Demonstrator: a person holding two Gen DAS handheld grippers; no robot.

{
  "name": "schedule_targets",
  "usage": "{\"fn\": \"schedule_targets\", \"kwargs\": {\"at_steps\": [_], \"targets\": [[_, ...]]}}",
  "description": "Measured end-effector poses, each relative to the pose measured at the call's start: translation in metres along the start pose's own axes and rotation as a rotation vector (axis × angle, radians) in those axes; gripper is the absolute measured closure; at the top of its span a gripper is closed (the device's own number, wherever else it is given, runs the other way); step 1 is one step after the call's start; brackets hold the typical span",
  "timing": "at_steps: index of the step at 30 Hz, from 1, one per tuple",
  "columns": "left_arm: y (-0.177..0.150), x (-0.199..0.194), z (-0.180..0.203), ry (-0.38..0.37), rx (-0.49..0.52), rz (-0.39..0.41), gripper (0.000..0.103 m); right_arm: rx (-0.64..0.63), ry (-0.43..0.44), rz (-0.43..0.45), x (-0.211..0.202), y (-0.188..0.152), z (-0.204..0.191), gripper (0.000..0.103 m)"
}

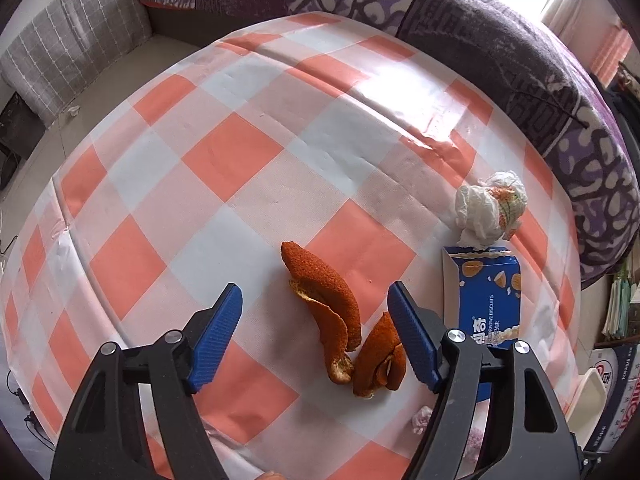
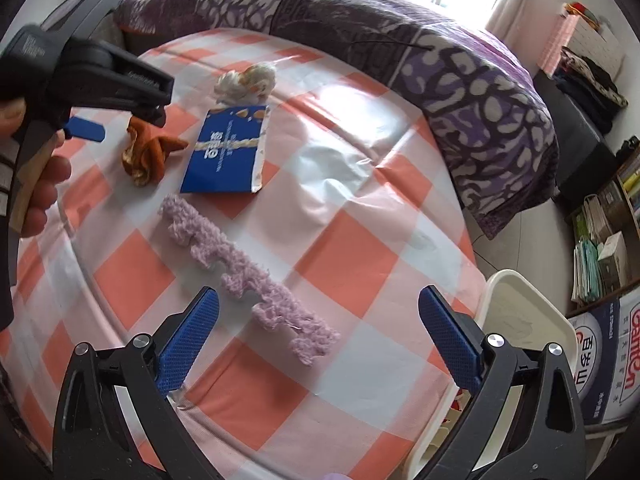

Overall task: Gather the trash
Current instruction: 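Grasp an orange peel with the left tool while right grasps the pink crocheted strip, then carry the orange peel with the left tool while right carries the pink strip to the bin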

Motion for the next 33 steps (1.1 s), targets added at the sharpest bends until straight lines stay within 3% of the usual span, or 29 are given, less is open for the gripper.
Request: {"fn": "schedule_targets", "kwargs": {"at_steps": [7, 10, 12, 15, 18, 23, 28, 33], "targets": [[0.000, 0.015, -0.005, 0.003, 0.016, -0.025, 0.039, -0.018, 0.029, -0.053, 0.019, -0.003, -0.016, 0.012], [0.000, 0.013, -0.006, 0.010, 0.044, -0.022, 0.054, -0.015, 0.070, -0.069, 0.023, -0.005, -0.022, 0.032], [-0.001, 0.012, -0.008, 0.025, 0.074, -0.026, 0.065, 0.000, 0.125, -0.077, 0.021, -0.004, -0.025, 0.064], [-0.004, 0.009, -0.017, 0.020, 0.085, -0.037, 0.070, -0.010, 0.120, -0.082, 0.017, -0.003, -0.033, 0.078], [-0.006, 0.006, -0.030, 0.022, 0.085, -0.049, 0.084, 0.046, 0.178, -0.084, 0.014, -0.001, -0.032, 0.079], [-0.005, -0.005, -0.060, 0.024, 0.045, -0.034, 0.084, 0.110, 0.225, -0.009, -0.008, 0.009, -0.031, 0.079], [0.003, -0.022, -0.087, -0.060, -0.030, -0.001, 0.085, 0.154, 0.228, 0.090, -0.028, 0.020, -0.030, 0.079], [0.006, -0.047, -0.097, -0.098, -0.064, 0.057, 0.085, 0.205, 0.208, 0.156, -0.040, 0.028, -0.027, 0.079]]}}
Point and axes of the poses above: each gripper's, at about its wrist camera, not at the fingertips, and x roughly the way its jaws point, z to its right, y to its top, the point moved 1 cm from there along x, roughly the way its jaws point, and after that the axes turned 4 degrees about z, right-handed, at the moved point
